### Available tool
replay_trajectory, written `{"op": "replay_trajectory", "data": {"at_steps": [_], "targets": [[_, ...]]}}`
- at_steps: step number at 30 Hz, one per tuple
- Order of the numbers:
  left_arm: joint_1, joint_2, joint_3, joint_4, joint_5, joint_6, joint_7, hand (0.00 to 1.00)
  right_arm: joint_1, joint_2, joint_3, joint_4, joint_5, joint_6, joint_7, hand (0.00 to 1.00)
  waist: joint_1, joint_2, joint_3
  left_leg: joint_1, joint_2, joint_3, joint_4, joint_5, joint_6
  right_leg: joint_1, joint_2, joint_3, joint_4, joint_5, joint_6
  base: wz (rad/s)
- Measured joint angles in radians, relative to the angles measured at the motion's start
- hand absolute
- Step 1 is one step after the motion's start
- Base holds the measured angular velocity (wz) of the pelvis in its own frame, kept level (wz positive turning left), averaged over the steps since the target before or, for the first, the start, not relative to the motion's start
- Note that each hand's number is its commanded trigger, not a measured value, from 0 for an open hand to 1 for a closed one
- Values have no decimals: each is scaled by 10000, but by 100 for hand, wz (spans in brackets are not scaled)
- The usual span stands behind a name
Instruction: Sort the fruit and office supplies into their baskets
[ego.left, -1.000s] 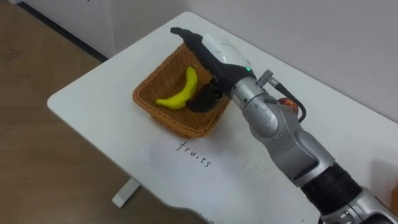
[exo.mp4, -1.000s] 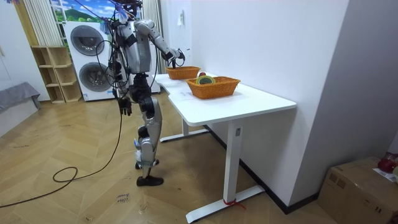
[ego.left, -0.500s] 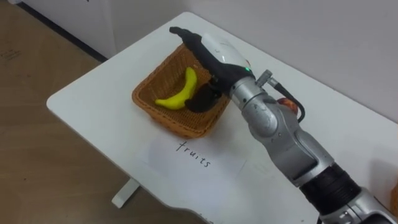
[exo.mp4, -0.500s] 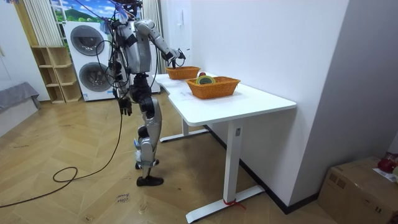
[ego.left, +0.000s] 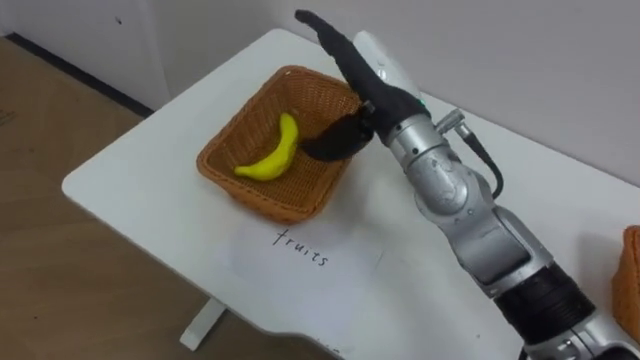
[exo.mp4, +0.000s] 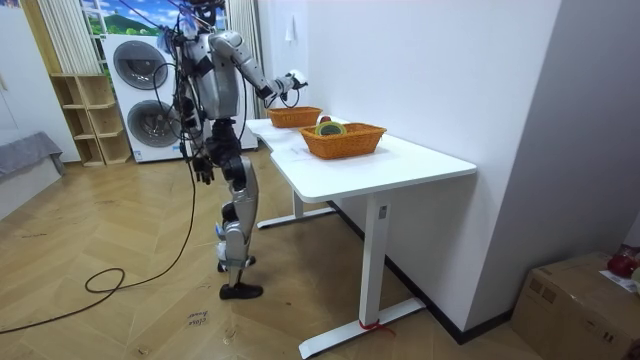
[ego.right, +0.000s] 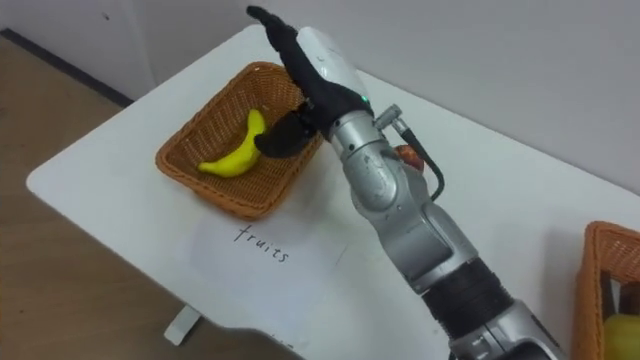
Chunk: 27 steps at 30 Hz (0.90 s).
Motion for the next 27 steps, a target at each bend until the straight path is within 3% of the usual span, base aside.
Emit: {"op": "replay_trajectory", "data": {"at_steps": [5, 11, 18, 23, 27], "targets": [[33, -165, -4, 69, -2, -6, 44, 0, 73, 15, -493, 15, 533, -17, -511, 0, -367, 185, -91, 5, 13, 43, 10, 5, 7, -20, 4, 35, 2, 7, -12, -2], [38, -261, -3, 199, -1, -7, 6, 0, 79, 12, -741, 281, 1144, -130, -1095, 0, -547, 281, -120, 190, 23, 237, -111, 10, 17, 47, 3, 282, -3, 7, -12, -8], [-14, -273, -23, 242, -10, -31, 4, 0, 81, -10, -861, 413, 1876, -209, -1508, 0, -783, 345, -89, 249, 23, 273, -126, 10, 18, 67, -1, 292, -4, 7, -12, 0], [-18, -288, -21, 246, 6, -75, 13, 0, 80, -3, -1428, 763, 2363, -417, -1701, 0, -929, 513, -28, 268, 8, 254, -120, 16, 30, 91, -14, 289, 11, 9, -14, 0], [-38, -299, -21, 245, 5, -78, 20, 0, 81, -116, -1513, 767, 2601, -464, -1803, 0, -1016, 612, -34, 266, 13, 279, -121, 17, 30, 73, -10, 297, 11, 9, -15, 0]]}}
